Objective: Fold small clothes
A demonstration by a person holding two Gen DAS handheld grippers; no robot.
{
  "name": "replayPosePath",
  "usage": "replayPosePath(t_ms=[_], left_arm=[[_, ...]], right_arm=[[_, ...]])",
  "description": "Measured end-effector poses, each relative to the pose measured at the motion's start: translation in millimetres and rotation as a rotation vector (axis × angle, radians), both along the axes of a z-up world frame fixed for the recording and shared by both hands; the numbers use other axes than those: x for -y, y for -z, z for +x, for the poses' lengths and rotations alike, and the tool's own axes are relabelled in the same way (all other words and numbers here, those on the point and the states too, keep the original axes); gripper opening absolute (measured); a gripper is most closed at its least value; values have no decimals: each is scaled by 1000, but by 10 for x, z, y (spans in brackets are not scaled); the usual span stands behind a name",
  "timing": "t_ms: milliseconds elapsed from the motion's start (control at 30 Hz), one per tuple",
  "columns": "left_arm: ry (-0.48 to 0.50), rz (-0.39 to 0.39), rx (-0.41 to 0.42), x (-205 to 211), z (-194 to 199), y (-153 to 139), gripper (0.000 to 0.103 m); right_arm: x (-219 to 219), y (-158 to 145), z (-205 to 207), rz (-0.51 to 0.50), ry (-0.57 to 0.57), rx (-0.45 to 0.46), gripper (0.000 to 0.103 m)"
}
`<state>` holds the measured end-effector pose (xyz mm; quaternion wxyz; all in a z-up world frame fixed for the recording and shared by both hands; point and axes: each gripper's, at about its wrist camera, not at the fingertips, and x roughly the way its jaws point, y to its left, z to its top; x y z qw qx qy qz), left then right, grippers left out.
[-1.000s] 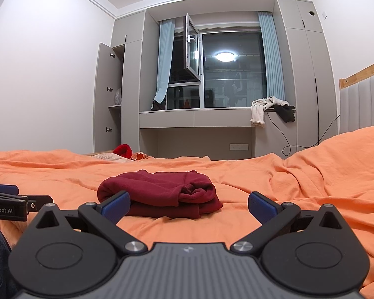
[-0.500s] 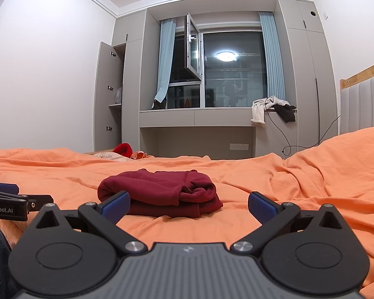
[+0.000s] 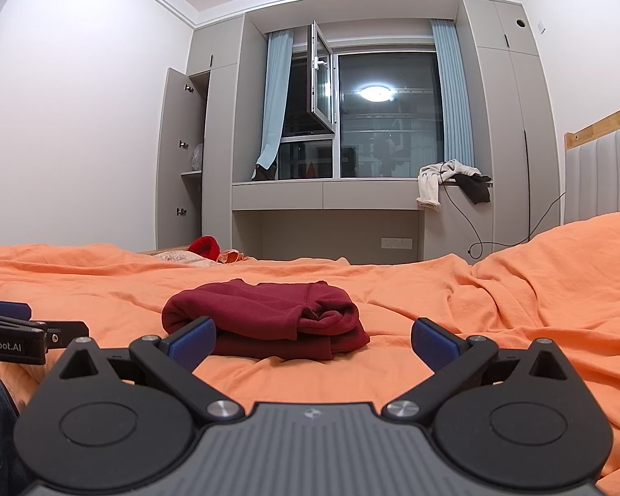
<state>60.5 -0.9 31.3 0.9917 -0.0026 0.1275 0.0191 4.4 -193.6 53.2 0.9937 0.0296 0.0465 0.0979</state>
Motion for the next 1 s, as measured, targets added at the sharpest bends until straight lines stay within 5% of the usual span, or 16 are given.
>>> replayPosePath(t_ms=[733, 1000], left_arm=[[35, -33, -1, -55, 2, 16, 102], [-32, 0, -6, -95, -11, 23, 102]], right_arm=[[-2, -5, 0, -4, -1, -1, 103], [0, -6, -3, -5, -1, -2, 103]])
